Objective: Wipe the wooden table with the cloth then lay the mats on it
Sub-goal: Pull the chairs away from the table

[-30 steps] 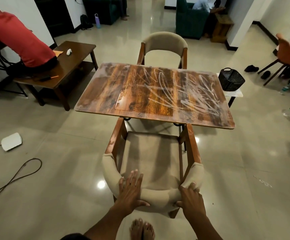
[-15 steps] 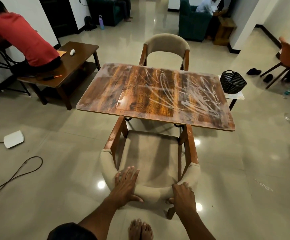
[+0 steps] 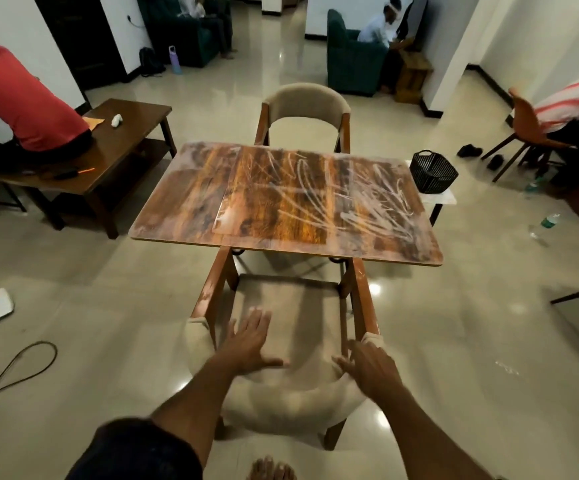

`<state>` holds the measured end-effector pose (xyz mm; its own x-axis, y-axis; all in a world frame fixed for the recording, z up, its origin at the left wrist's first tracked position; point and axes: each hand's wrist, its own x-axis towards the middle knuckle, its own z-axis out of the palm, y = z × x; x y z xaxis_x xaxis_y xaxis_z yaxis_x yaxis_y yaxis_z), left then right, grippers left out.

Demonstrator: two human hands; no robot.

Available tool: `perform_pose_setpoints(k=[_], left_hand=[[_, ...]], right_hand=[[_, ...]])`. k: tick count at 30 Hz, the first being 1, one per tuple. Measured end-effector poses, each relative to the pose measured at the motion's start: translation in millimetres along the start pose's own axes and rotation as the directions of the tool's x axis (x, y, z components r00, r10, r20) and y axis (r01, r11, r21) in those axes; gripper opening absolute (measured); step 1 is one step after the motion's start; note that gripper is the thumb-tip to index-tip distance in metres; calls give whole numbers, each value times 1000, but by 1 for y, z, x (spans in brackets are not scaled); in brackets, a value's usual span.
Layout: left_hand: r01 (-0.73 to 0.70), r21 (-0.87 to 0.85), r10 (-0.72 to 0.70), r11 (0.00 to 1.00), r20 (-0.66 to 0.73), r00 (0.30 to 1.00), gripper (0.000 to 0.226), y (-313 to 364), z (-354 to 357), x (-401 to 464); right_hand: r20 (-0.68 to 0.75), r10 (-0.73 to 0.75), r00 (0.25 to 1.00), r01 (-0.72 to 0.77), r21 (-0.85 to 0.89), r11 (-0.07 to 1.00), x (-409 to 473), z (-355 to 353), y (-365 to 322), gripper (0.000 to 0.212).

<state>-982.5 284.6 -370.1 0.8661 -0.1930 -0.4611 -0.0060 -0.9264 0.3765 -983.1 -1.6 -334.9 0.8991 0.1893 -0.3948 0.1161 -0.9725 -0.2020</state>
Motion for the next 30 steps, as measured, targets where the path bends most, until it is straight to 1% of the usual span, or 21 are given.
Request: perform_pose_setpoints(k=[3,6,8,10,11,12,14,15,17,18,21,24,25,26,28,30], left_hand=[[-40,30,44,999,-152,987,149,30,-55,19],[-63,69,77,996,-233,969,145,53,-92,26],[-69,82,88,994,-249,964,136,62,-108,27],[-53,122,85,991,-278,957,118,66,-119,30],[-42,126,75,991,-266,961,112,64,-122,32],[-36,133,70,990,-260,963,110,66,-127,36],[-24,155,65,988,-261,963,108,73,-136,43],[-24,171,70,985,-267,961,107,80,-140,46],[-28,197,83,980,-282,956,103,95,-142,53],[-28,204,87,979,-286,954,101,104,-142,57],[-17,232,88,973,-296,951,99,134,-136,73],[-18,231,87,973,-293,952,98,177,-122,93],[-18,235,85,972,-280,956,97,196,-116,100],[-22,239,88,971,-270,959,96,215,-110,105],[-39,245,105,969,-263,959,95,253,-98,118],[-64,232,123,971,-250,960,94,285,-86,130]], right_hand=[[-149,-12,989,11,-7,1000,16,-48,-2,52],[-261,-26,965,17,-36,999,27,-91,1,61],[-299,-26,954,4,-76,997,34,-109,8,65],[-324,-32,946,-5,-111,994,38,-118,17,67],[-339,-42,940,-6,-140,990,41,-120,21,70],[-374,-46,927,-8,-141,990,42,-125,26,76],[-410,-47,911,-10,-136,991,46,-130,39,100],[-416,-43,908,-16,-138,990,49,-131,48,101],[-400,-21,916,-37,-136,990,54,-132,68,80],[-386,-17,922,-36,-131,991,55,-133,76,75],[-393,-4,919,-48,-123,991,54,-138,106,76],[-405,-26,914,-41,-155,987,61,-142,153,91],[-423,-36,905,-36,-162,986,64,-142,176,93],[-430,-28,902,-45,-158,986,66,-143,196,90],[-415,9,910,-76,-145,987,61,-151,229,75],[-388,19,922,-72,-122,990,56,-159,258,69]])
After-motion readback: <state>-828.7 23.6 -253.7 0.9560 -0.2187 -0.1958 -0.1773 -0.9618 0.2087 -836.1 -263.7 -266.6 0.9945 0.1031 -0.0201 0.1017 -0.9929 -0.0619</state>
